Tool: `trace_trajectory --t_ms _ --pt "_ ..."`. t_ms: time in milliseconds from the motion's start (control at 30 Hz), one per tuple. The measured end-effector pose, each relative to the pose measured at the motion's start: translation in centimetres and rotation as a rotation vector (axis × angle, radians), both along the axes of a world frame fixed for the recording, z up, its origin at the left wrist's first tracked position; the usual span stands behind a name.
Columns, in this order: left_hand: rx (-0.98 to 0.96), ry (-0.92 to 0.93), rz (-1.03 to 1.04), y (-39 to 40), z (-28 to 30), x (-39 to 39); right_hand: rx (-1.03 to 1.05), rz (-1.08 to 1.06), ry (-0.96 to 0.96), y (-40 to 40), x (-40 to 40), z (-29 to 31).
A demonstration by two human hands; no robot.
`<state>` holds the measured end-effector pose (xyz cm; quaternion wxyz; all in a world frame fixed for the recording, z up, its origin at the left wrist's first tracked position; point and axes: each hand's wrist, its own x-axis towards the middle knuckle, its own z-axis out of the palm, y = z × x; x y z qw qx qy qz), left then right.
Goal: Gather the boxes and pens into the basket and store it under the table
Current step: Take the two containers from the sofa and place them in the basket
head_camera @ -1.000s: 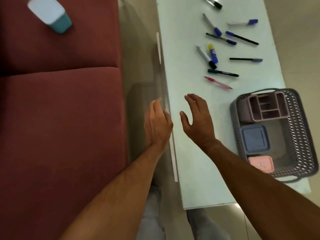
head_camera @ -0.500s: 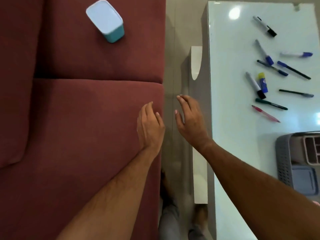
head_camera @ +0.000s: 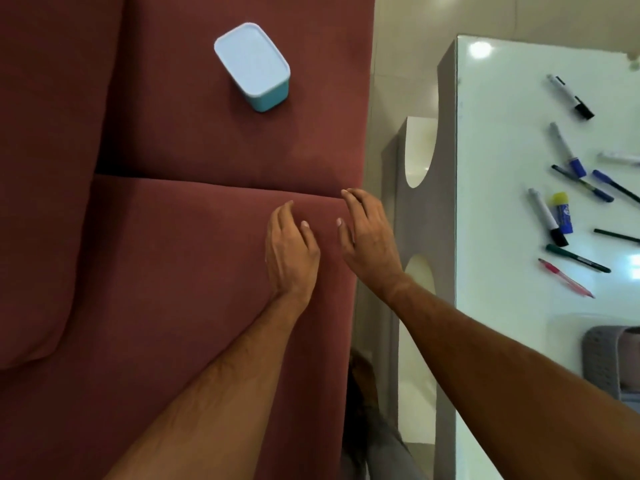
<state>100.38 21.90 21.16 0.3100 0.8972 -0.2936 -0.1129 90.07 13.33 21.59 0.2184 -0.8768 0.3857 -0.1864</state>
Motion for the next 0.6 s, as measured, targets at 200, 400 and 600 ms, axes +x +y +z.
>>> trace_trajectory --t_ms 200,400,600 --pt "-0.053 0.029 0.048 -3.0 -0.5 3.8 0.055 -0.002 -0.024 -2.9 4.4 -0.9" --pt "-0.153 0.041 0.15 -8.1 -1.9 9.0 0.088 0.024 -0.064 -8.2 10.5 -1.5" --pt "-0.447 -0.001 0.396 -13.5 -1.3 15.0 0.192 0.0 -0.164 -12.6 16.3 -2.0"
